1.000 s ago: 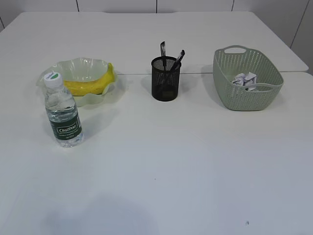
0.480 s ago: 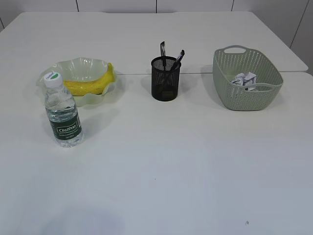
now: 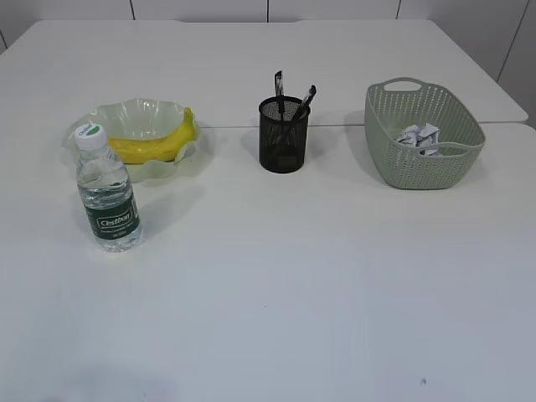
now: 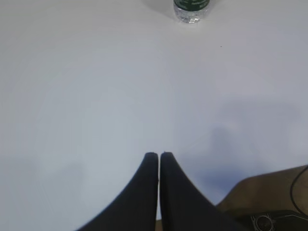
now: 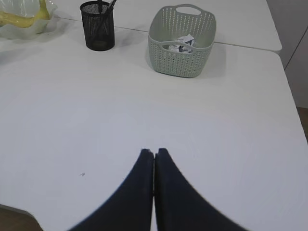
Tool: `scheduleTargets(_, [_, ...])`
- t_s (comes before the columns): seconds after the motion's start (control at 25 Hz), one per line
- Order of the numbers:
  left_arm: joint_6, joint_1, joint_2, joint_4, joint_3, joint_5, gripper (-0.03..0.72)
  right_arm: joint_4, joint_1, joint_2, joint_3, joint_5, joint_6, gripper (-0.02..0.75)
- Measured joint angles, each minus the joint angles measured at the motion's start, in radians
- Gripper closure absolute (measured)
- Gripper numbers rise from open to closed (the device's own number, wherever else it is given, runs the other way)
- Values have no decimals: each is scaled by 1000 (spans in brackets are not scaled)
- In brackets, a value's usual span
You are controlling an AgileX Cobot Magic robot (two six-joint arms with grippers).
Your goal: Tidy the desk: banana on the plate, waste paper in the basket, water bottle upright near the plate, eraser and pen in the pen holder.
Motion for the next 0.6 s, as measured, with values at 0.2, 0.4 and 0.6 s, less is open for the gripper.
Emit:
scheduleTargets(0.2, [0,0,-16,4,8,-10,713,3,0,0,44,1,-12,749])
scheduleTargets(0.4, [0,0,-22,6,8,-11,713,14,0,0,62,16,-16,749])
scheduleTargets(0.6, [0,0,-23,6,8,-12,713,49,0,0,64,16,-55,749])
